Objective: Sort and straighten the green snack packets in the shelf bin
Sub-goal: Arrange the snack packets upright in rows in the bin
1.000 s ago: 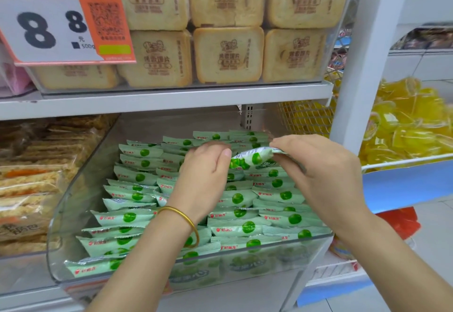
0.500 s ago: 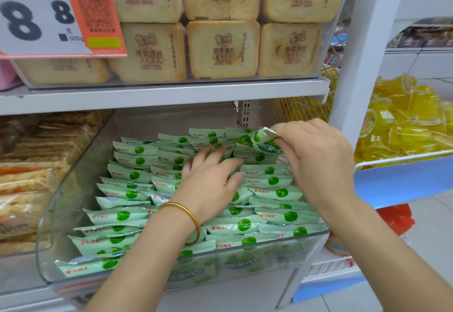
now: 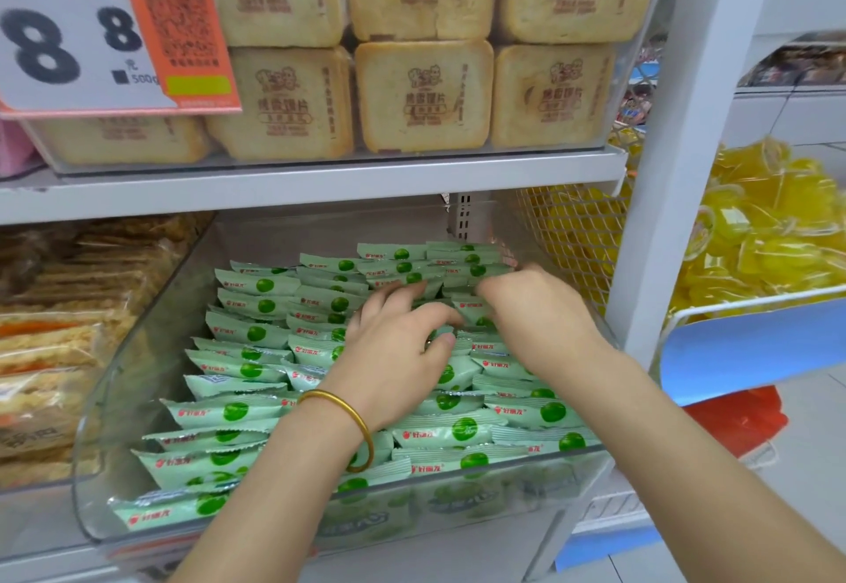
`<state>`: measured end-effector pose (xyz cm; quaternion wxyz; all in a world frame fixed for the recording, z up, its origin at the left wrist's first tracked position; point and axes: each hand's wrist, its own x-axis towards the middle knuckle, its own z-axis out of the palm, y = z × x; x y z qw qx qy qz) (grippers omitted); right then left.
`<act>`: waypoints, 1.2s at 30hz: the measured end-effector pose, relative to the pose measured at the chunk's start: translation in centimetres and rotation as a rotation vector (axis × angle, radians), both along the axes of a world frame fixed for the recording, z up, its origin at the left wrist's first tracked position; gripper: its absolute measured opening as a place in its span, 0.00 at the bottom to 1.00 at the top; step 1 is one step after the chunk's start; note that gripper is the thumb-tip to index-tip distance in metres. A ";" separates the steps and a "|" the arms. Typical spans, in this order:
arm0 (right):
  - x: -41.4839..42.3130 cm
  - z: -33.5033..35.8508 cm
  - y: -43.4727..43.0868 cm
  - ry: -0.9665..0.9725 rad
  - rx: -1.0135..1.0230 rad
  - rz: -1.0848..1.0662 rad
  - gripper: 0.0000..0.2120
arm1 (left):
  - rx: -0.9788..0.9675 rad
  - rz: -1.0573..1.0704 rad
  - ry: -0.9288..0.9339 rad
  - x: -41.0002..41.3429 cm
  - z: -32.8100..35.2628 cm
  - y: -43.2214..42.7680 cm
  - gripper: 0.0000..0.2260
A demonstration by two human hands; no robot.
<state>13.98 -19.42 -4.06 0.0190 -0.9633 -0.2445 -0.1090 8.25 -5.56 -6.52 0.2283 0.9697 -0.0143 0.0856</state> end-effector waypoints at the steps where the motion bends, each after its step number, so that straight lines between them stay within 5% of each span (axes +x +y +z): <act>1: 0.2 -0.3 -0.3 -0.006 0.043 0.017 0.12 | -0.011 0.008 -0.010 0.0 0.1 0.1 0.13; 3: 0.2 -0.3 -0.9 -0.007 0.107 0.064 0.21 | -0.026 0.029 -0.031 0.2 0.3 0.2 0.14; 7: -1.0 -1.0 -1.4 0.096 0.105 0.224 0.21 | -0.011 0.058 -0.040 0.5 0.5 0.3 0.16; 14: -1.3 -2.3 -1.2 0.306 0.015 0.208 0.47 | 0.005 0.066 -0.006 1.0 0.3 0.1 0.17; 18: -1.8 -1.6 -1.1 0.283 0.016 0.155 0.36 | 0.024 0.073 -0.003 1.1 0.2 0.0 0.17; 24: -1.8 -1.6 -1.1 0.375 -0.043 0.133 0.35 | 0.046 0.066 0.003 1.3 0.2 0.0 0.17; 27: -1.6 -1.6 -1.2 0.354 0.053 0.130 0.33 | 0.070 0.056 0.034 1.2 0.1 -0.2 0.18; 31: -0.9 -1.4 -0.8 0.196 0.253 0.049 0.14 | 0.121 0.037 0.064 1.1 0.0 -0.4 0.18; 36: 0.1 -1.2 0.1 0.179 0.216 -0.023 0.12 | 0.117 0.027 0.079 0.9 0.0 -0.4 0.16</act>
